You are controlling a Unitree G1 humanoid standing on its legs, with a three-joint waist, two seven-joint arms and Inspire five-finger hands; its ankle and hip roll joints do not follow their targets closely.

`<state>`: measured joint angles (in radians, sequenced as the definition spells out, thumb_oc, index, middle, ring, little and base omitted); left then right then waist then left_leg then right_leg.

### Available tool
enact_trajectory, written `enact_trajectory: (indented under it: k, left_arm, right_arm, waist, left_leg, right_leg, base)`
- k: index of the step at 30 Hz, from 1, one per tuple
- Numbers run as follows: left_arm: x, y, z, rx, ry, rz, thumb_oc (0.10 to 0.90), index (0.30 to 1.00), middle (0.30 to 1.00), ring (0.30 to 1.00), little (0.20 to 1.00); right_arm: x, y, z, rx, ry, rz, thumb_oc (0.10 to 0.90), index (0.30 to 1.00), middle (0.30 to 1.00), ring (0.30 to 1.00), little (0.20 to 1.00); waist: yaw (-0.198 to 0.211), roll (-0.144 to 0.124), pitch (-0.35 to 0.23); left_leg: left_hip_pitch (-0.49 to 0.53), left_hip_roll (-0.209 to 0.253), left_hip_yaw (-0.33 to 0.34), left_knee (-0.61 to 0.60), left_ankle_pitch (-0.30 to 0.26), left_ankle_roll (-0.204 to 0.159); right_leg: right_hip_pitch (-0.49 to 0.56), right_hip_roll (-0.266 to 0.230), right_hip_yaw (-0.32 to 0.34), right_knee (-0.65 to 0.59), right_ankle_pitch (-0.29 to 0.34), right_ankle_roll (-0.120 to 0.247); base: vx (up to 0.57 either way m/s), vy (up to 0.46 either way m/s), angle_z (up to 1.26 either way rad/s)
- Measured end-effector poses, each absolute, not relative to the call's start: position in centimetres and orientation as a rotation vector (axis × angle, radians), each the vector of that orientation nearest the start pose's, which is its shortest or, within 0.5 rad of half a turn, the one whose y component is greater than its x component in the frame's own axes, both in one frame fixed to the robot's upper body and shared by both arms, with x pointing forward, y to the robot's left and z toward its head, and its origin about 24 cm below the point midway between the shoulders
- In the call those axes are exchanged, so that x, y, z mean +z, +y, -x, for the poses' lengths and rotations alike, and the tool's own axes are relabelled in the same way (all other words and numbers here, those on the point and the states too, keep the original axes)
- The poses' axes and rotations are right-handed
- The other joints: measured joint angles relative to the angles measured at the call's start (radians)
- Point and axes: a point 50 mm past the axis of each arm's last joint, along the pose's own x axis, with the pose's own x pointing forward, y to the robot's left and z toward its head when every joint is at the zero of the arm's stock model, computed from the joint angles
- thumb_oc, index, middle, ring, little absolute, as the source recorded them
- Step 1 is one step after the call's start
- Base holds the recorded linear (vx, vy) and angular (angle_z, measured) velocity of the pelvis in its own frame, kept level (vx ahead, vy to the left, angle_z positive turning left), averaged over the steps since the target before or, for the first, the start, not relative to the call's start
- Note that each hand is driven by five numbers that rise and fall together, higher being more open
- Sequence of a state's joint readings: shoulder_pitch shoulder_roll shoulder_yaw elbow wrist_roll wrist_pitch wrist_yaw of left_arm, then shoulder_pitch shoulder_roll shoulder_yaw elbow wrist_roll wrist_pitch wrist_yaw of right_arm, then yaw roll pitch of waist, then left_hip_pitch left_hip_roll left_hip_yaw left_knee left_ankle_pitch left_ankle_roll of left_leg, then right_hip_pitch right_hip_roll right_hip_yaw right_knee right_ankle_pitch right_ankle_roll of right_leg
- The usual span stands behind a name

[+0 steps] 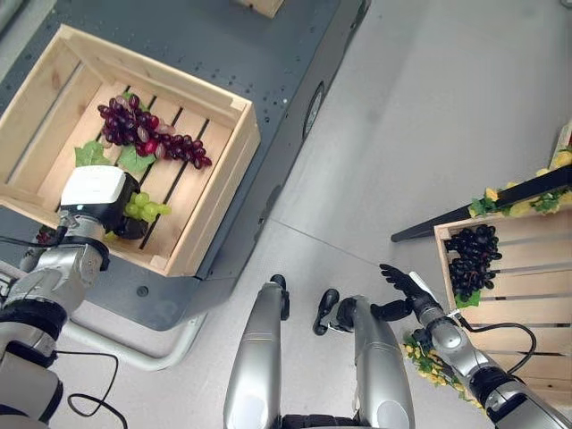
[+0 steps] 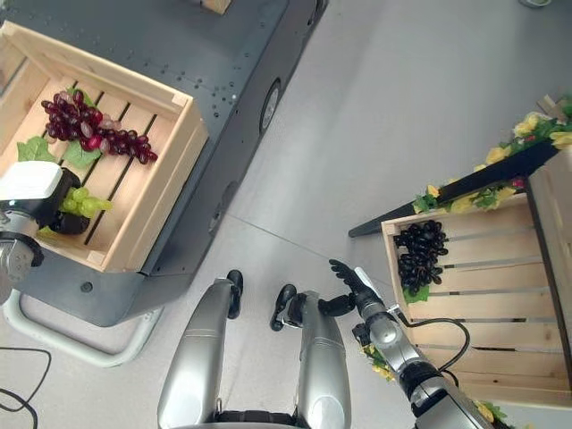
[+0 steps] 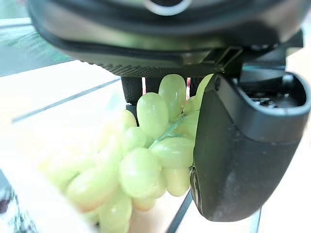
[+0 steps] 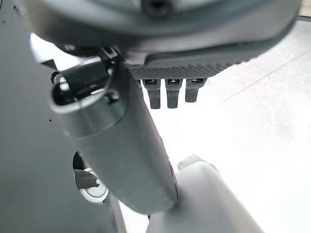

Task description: Pick up the fruits from the basket on one side to the basket on the other side

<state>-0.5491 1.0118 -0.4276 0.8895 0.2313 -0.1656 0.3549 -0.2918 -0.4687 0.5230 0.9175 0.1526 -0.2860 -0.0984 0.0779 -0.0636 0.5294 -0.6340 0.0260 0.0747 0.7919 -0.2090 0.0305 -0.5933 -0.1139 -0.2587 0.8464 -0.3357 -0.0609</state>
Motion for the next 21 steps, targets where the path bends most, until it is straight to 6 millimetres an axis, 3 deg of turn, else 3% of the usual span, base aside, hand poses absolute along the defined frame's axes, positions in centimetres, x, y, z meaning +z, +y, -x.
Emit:
enact_trajectory:
  k: [6,11,12,13,21]
  left_arm:
    - [8.2,40.1,-27.2,0.655,0.179,-0.604,0.4,0.3,0.3,0.3,0.3]
    - [6.4,40.5,-26.0,0.724,0.188,-0.285,0.4,0.3,0.3,0.3,0.3]
    - [6.4,40.5,-26.0,0.724,0.188,-0.285,0.4,0.3,0.3,0.3,0.3]
    - [5.5,40.2,-25.7,0.726,0.193,-0.191,0.4,0.3,0.3,0.3,0.3]
    - [3.6,39.3,-25.0,0.749,0.136,0.186,0.4,0.3,0.3,0.3,0.3]
  right_arm:
    - [-7.4,-22.4,-23.6,0.159,0.482,0.56,0.8,0.9,0.9,0.9,0.9]
    - [-8.0,-22.6,-22.8,0.137,0.514,0.545,0.8,0.9,0.9,0.9,0.9]
    - [-8.0,-22.6,-22.8,0.137,0.514,0.545,0.8,0.9,0.9,0.9,0.9]
    - [-8.5,-22.7,-22.1,0.125,0.539,0.533,0.8,0.9,0.9,0.9,0.9]
    - [-10.2,-22.4,-19.6,0.123,0.62,0.495,0.8,0.9,0.9,0.9,0.9]
  waist:
    - [-0.003,0.033,-0.01]
    - [-0.003,0.054,-0.047]
    - [-0.003,0.054,-0.047]
    - [-0.003,0.058,-0.103]
    - [-0.008,0.062,-0.235]
  left_leg:
    - [0.165,-0.029,-0.018,-0.155,0.032,-0.005]
    - [0.289,-0.04,-0.019,-0.274,0.051,-0.003]
    - [0.289,-0.04,-0.019,-0.274,0.051,-0.003]
    - [0.316,-0.046,-0.019,-0.322,0.064,-0.001]
    - [0.507,-0.053,-0.02,-0.524,0.112,0.009]
  right_leg:
    - [0.148,0.012,0.009,-0.137,0.03,0.012]
    - [0.264,0.018,0.009,-0.238,0.042,0.027]
    - [0.264,0.018,0.009,-0.238,0.042,0.027]
    - [0.286,0.021,0.011,-0.278,0.051,0.035]
    - [0.47,0.043,0.012,-0.48,0.102,0.061]
  base:
    - [0.03,-0.039,-0.05]
    - [0.11,-0.016,0.02]
    - [0.09,-0.013,0.05]
    - [0.06,-0.008,0.03]
    - [0.12,-0.018,-0.01]
